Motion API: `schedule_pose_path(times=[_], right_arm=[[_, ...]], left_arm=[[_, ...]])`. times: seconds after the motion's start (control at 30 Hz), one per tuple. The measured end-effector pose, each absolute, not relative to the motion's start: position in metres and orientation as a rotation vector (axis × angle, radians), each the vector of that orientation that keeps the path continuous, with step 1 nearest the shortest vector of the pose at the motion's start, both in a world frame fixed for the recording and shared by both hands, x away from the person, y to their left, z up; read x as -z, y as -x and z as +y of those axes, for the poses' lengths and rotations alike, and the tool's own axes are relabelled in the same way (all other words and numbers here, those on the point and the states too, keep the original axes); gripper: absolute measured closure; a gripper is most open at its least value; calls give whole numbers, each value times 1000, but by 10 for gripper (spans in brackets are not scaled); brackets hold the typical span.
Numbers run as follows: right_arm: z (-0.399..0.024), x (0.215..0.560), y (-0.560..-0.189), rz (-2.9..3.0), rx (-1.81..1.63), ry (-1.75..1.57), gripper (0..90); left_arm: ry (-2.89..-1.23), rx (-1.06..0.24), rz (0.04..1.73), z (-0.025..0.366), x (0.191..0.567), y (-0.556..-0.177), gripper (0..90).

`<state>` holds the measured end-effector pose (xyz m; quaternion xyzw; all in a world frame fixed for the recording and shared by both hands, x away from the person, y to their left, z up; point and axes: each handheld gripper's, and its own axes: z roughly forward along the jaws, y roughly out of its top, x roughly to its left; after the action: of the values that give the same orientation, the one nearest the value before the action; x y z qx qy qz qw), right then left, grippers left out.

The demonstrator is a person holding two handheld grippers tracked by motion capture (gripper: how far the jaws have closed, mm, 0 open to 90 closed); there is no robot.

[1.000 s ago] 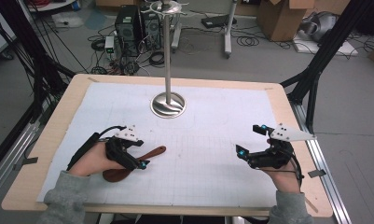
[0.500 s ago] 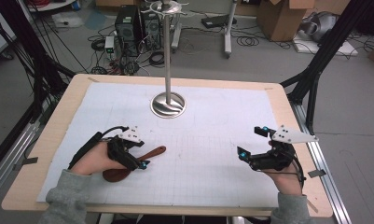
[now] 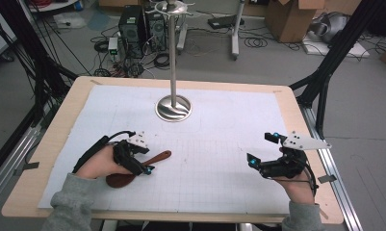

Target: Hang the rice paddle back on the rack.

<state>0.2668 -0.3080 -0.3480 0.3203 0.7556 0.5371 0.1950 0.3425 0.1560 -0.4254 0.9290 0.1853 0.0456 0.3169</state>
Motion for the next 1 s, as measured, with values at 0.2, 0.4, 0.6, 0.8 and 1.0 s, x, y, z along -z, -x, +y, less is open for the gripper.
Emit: schedule_pose_path(times=[0.2, 0.4, 0.6, 0.8, 1.0], right_arm=[[-309, 348, -266, 2118, -1510, -901, 1], [-309, 349, -267, 2123, -1506, -895, 1], [-308, 349, -267, 2128, -1504, -902, 1], [-309, 349, -267, 2128, -1506, -903, 1], [-309, 349, -267, 2128, -1502, -898, 1]], left_arm=[[-2465, -129, 489, 156, 425, -342, 341], [-2482, -139, 482, 157, 424, -341, 398], [-2499, -129, 483, 158, 422, -341, 451], [-2518, -132, 479, 157, 421, -339, 494], [-2531, -133, 487, 156, 420, -337, 536]])
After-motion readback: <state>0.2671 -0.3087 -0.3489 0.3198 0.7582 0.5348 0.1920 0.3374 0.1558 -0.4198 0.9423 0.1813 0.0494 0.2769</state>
